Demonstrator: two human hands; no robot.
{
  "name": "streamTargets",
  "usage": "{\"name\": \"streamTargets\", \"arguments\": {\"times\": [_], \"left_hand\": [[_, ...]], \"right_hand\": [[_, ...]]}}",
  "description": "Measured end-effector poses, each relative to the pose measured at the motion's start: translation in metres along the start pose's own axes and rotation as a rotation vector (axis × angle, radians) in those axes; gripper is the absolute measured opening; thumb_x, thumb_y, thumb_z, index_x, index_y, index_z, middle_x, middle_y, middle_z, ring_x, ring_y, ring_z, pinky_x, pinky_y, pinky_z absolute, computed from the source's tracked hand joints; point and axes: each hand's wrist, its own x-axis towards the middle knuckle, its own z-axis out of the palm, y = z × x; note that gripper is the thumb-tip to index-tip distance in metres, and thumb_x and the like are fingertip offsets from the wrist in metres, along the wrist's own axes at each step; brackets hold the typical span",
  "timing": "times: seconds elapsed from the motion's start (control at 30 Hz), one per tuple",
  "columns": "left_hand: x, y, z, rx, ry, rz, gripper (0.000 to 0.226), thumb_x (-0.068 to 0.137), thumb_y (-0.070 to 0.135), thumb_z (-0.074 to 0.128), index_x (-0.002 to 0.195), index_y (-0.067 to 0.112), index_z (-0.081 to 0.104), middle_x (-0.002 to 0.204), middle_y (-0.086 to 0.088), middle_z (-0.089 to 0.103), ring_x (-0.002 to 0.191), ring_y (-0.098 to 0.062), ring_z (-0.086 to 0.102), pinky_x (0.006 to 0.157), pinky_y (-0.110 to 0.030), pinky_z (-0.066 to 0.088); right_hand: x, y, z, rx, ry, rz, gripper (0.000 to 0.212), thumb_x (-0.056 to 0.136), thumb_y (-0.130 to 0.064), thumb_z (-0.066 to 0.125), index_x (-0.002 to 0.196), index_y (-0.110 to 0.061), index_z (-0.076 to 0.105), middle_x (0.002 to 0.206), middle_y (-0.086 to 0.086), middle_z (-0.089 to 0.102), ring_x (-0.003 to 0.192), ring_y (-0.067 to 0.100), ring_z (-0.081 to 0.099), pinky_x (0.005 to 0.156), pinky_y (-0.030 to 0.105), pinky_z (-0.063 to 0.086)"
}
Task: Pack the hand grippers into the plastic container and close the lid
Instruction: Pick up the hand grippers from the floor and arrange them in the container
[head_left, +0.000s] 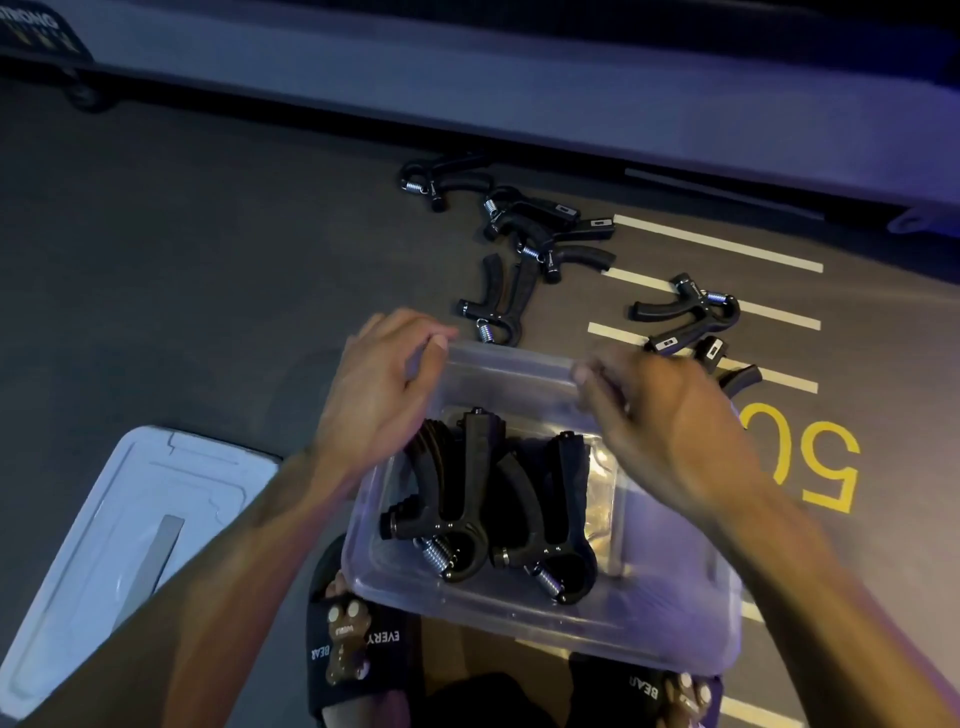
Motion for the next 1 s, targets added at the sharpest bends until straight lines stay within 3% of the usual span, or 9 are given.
{"name": "streamTargets", "arguments": {"times": [0.1, 0.13, 0.23, 0.3, 0.37, 0.47, 0.67, 0.83, 1.0], "left_hand": [[0.029, -0.012, -0.005, -0.042, -0.163, -0.101, 0.033, 0.097, 0.036, 0.044, 0.100, 0.029, 0.076, 0.102, 0.018, 0.068, 0.103, -0.002, 0.055, 0.088, -0.006, 0.035], [0.041, -0.018, -0.004, -0.052, -0.231, -0.155, 0.033, 0.095, 0.039, 0.044, 0.098, 0.030, 0.076, 0.105, 0.015, 0.071, 0.103, -0.003, 0.057, 0.089, -0.009, 0.038], [0.079, -0.035, 0.004, -0.165, -0.382, -0.358, 0.027, 0.095, 0.032, 0.050, 0.094, 0.030, 0.078, 0.111, -0.010, 0.076, 0.100, -0.022, 0.066, 0.097, -0.039, 0.048], [0.101, -0.047, 0.014, -0.134, -0.456, -0.393, 0.024, 0.100, 0.022, 0.054, 0.097, 0.028, 0.077, 0.117, -0.017, 0.073, 0.108, -0.031, 0.067, 0.103, -0.042, 0.046], [0.113, -0.060, 0.027, -0.028, -0.522, -0.326, 0.020, 0.101, 0.015, 0.058, 0.106, 0.021, 0.076, 0.125, -0.012, 0.071, 0.121, -0.029, 0.063, 0.109, -0.033, 0.043], [0.121, -0.072, 0.041, 0.109, -0.535, -0.171, 0.025, 0.096, 0.007, 0.065, 0.119, 0.009, 0.074, 0.136, -0.012, 0.063, 0.129, -0.028, 0.054, 0.102, -0.007, 0.026], [0.133, -0.086, 0.064, 0.300, -0.572, -0.047, 0.054, 0.093, 0.022, 0.071, 0.144, 0.020, 0.055, 0.143, -0.006, 0.056, 0.130, -0.033, 0.047, 0.113, -0.037, 0.032], [0.137, -0.093, 0.075, 0.440, -0.474, 0.018, 0.038, 0.090, 0.036, 0.073, 0.125, 0.025, 0.066, 0.124, 0.000, 0.064, 0.119, -0.027, 0.052, 0.093, -0.036, 0.042], [0.131, -0.092, 0.074, 0.383, -0.424, -0.026, 0.032, 0.091, 0.039, 0.071, 0.120, 0.027, 0.066, 0.119, 0.003, 0.065, 0.119, -0.023, 0.055, 0.095, -0.039, 0.048]], "right_hand": [[0.026, 0.004, -0.001, 0.117, 0.067, -0.068, 0.016, 0.100, -0.027, 0.049, 0.096, -0.020, 0.063, 0.082, 0.005, 0.073, 0.078, 0.029, 0.069, 0.071, 0.042, 0.054], [0.034, 0.007, 0.002, 0.116, 0.059, -0.067, 0.016, 0.099, -0.025, 0.051, 0.097, -0.018, 0.064, 0.084, 0.005, 0.073, 0.079, 0.028, 0.067, 0.073, 0.042, 0.054], [0.053, 0.019, 0.017, 0.116, 0.033, -0.045, 0.015, 0.098, -0.019, 0.053, 0.095, -0.014, 0.067, 0.087, 0.006, 0.072, 0.083, 0.028, 0.065, 0.076, 0.041, 0.052], [0.060, 0.024, 0.026, 0.146, 0.017, -0.030, 0.014, 0.097, -0.017, 0.055, 0.095, -0.012, 0.068, 0.089, 0.005, 0.073, 0.086, 0.028, 0.066, 0.078, 0.039, 0.050], [0.062, 0.028, 0.033, 0.157, 0.003, -0.015, 0.015, 0.097, -0.018, 0.055, 0.094, -0.013, 0.068, 0.088, 0.005, 0.073, 0.085, 0.028, 0.065, 0.078, 0.038, 0.048], [0.066, 0.032, 0.037, 0.178, -0.013, 0.001, 0.018, 0.099, -0.023, 0.053, 0.093, -0.015, 0.068, 0.086, 0.004, 0.073, 0.084, 0.027, 0.065, 0.078, 0.039, 0.049], [0.078, 0.034, 0.042, 0.242, -0.037, 0.031, 0.015, 0.097, -0.026, 0.055, 0.094, -0.019, 0.068, 0.081, 0.001, 0.070, 0.077, 0.023, 0.062, 0.074, 0.036, 0.050], [0.079, 0.035, 0.047, 0.216, -0.008, 0.048, 0.015, 0.096, -0.028, 0.054, 0.093, -0.022, 0.067, 0.073, -0.007, 0.061, 0.071, 0.019, 0.058, 0.068, 0.033, 0.048], [0.079, 0.031, 0.045, 0.252, 0.017, 0.093, 0.013, 0.095, -0.025, 0.056, 0.093, -0.021, 0.068, 0.080, -0.003, 0.070, 0.079, 0.020, 0.064, 0.074, 0.035, 0.052]]}}
